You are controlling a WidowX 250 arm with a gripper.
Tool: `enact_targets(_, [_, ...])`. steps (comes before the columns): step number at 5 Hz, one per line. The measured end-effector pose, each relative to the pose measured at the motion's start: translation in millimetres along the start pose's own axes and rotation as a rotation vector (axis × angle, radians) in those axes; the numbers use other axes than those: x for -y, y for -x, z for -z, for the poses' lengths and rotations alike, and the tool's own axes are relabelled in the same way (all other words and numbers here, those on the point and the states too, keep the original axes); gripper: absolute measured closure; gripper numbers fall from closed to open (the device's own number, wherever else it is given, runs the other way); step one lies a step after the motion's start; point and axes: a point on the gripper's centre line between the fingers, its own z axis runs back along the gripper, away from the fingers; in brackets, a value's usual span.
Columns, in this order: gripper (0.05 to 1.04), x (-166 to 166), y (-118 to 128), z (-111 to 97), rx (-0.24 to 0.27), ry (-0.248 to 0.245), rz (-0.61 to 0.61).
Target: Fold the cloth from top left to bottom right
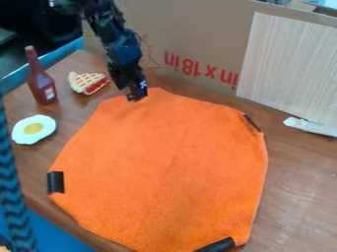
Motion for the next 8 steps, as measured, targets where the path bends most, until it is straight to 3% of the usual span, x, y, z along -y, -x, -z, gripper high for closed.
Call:
enact_targets(1, [0.13, -3.5, 1.3, 12.0, -0.018, -0.025, -0.003])
enact_targets(2, [0.413, -4.6, 3.9, 14.6, -0.015, -0.037, -0.068])
enact_targets(3, [0.708, -1.3, 5.8, 14.7, -0.011, -0.02, -0.066])
enact_targets(4, [0.91, 0.9, 12.2, 10.8, -0.006, 0.016, -0.073])
enact_targets(5, [1.008, 8.4, 16.1, -6.6, 0.021, 0.03, -0.057])
enact_targets(6, [1.024, 13.1, 13.9, -34.2, 0.072, 0.003, -0.029])
enact_targets(8, [1.024, 20.8, 22.5, -50.0, 0.093, -0.01, 0.001])
